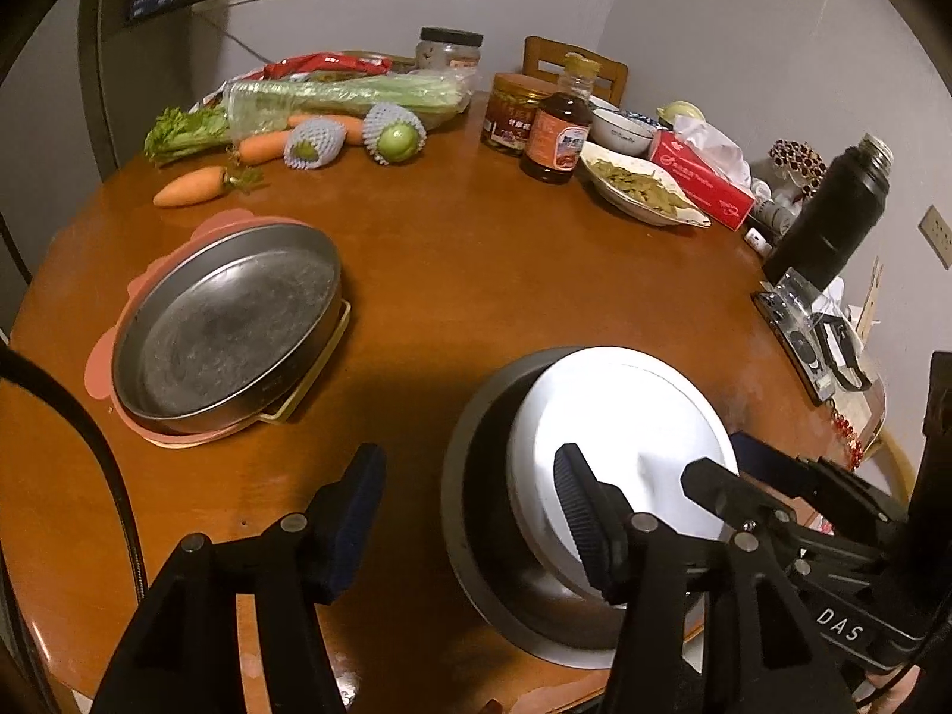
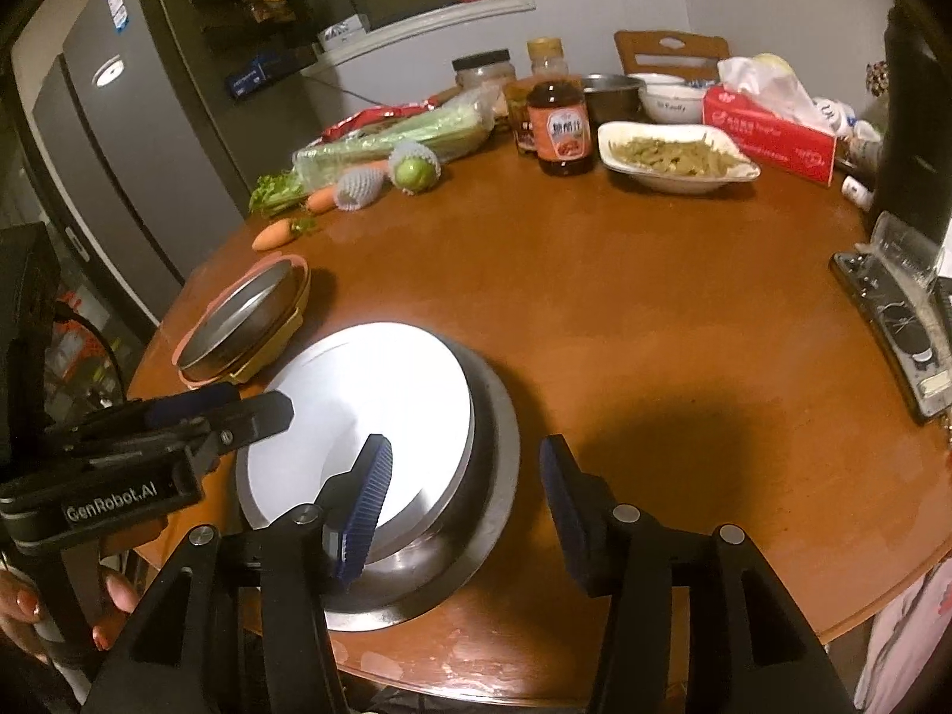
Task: Organize plates and bowls
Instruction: 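Carry the second bowl toward the plate stack with the left gripper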
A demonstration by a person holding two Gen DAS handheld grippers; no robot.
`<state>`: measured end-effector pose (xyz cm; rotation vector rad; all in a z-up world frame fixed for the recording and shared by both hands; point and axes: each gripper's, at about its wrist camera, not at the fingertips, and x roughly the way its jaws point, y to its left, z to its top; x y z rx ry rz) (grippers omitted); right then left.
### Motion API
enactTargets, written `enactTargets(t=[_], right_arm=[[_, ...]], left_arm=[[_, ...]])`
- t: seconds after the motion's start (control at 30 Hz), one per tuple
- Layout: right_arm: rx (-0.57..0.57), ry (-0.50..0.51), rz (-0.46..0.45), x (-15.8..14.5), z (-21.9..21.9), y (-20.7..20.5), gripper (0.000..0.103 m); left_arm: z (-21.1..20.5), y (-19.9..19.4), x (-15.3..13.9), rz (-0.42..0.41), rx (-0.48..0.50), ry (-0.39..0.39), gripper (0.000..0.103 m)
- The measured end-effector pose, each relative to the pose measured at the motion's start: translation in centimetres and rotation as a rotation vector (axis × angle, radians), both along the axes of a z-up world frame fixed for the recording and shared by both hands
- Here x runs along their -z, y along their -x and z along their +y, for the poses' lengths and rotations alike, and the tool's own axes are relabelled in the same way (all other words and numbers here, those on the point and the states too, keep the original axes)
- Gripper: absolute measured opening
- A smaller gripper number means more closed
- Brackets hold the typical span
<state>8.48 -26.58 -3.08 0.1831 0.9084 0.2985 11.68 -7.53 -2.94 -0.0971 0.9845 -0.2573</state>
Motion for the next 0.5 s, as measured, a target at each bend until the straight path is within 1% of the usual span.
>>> enactTargets(t=[0.17,0.3,0.5], right_arm=[[0.006,-0.015,0.031,0.8,0.1,-0.5,0.054],[0.001,-0.040,0.047,1.2,0.1,-0.7,0.055],[-0.025,-0.076,0.072,1.7,0.5,-1.1,0.055]], left_arm=[[-0.2,-0.5,0.9,0.027,0.022,0.021,0.059],[-0.7,-0.9,1.7,0.057,0.029,0.021,0.059],[-1.3,-1.1,2.3,0.070,0.046,0.022,0.059]])
